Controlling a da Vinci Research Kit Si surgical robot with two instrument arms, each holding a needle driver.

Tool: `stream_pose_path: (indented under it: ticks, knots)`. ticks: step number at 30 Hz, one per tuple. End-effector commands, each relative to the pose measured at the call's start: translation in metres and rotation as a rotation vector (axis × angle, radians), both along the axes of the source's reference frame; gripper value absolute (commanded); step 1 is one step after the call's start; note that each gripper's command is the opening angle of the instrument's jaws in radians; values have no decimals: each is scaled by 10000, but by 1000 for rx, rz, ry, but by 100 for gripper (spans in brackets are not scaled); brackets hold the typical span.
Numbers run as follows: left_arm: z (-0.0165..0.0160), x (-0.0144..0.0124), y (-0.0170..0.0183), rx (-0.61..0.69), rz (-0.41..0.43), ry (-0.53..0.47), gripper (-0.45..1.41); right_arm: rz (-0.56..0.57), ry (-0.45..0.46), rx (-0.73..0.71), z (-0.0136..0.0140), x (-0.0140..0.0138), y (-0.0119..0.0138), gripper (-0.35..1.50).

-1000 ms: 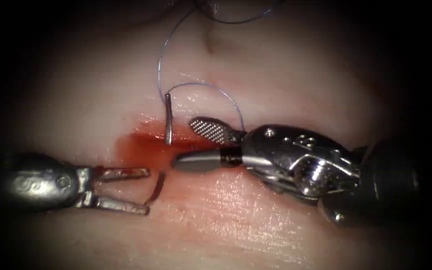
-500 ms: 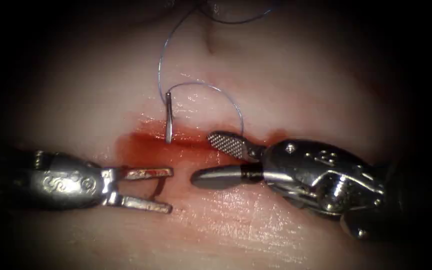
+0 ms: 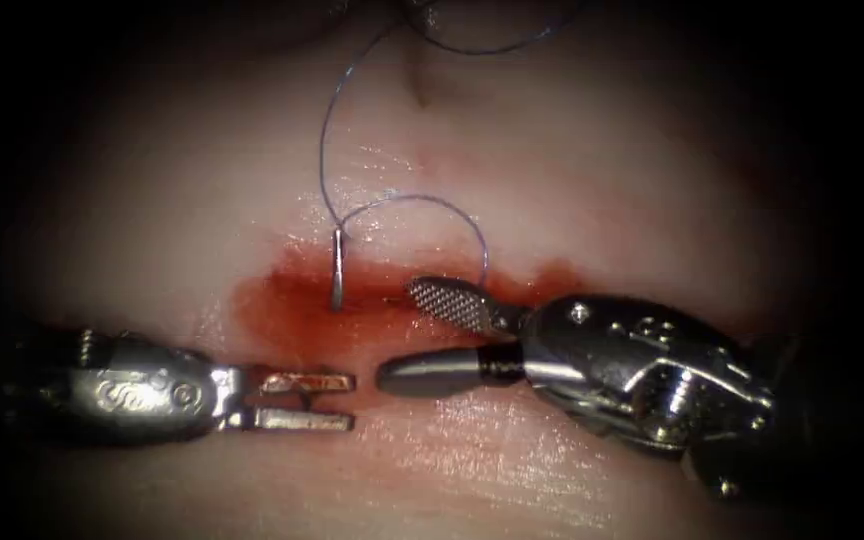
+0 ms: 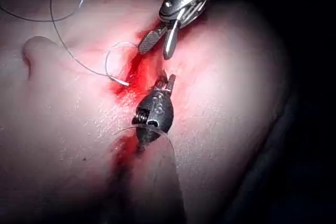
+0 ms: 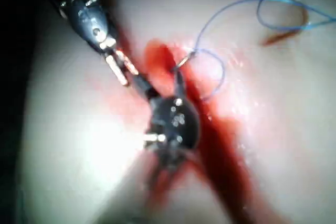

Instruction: Wound Closure

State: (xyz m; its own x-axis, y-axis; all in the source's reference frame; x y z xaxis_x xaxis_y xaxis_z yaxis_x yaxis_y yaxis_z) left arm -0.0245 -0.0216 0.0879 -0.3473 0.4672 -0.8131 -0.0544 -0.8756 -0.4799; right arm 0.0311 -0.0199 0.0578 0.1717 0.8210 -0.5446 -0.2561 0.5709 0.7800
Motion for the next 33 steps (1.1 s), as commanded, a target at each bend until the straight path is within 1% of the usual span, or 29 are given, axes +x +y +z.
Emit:
stream_pose_path:
  ticks: [1,4,5,6,7,8,9,10,11,12,13,16,18,21,22,23,27,30,32,33]
  knots:
    - [1,-5,-7,35,2,-5,-45,-1,3,6,1,5,-8,83]
    - [-19,-2,1,149,11,-52,-45,-3,9,9,-6,3,-10,79]
    - [-29,-1,3,217,31,-77,-45,-6,11,11,-9,3,-12,79]
    - [-34,0,2,253,50,-88,-45,-7,12,11,-11,3,-13,79]
    - [-42,1,0,329,67,-94,-45,-9,13,11,-13,3,-15,79]
    - [-45,2,-2,377,75,-93,-45,-10,14,11,-14,3,-16,79]
    - [-51,5,-9,470,103,-97,-45,-17,19,12,-14,3,-18,79]
    - [-51,5,-9,470,103,-97,-45,-17,19,12,-14,3,-18,79]
    - [-56,7,-16,523,136,-104,-45,-23,23,13,-15,3,-19,73]
    - [-59,9,-18,540,147,-109,-45,-29,27,14,-15,3,-20,69]
    - [-63,11,-20,541,180,-122,-45,-33,34,15,-15,3,-21,66]
    - [-72,14,-18,544,179,-123,-45,-41,32,15,-14,3,-22,56]
    - [-83,17,-15,551,179,-126,-45,-52,24,13,-11,4,-26,29]
    - [-97,20,-10,567,175,-127,-45,-64,11,2,-3,6,-31,2]
    - [-106,21,-6,555,168,-131,-45,-73,3,-6,3,9,-33,-8]
    - [-112,22,-4,542,166,-136,-45,-76,-4,-14,9,11,-33,-13]
    - [-130,22,2,518,159,-145,-45,-79,-19,-21,28,17,-28,-22]
    - [-146,23,4,489,159,-157,-45,-71,-39,-33,50,26,-20,-22]
    - [-153,23,6,477,157,-161,-45,-77,-58,-37,61,30,-21,-23]
    - [-160,23,10,457,150,-164,-45,-81,-76,-43,72,33,-23,-23]
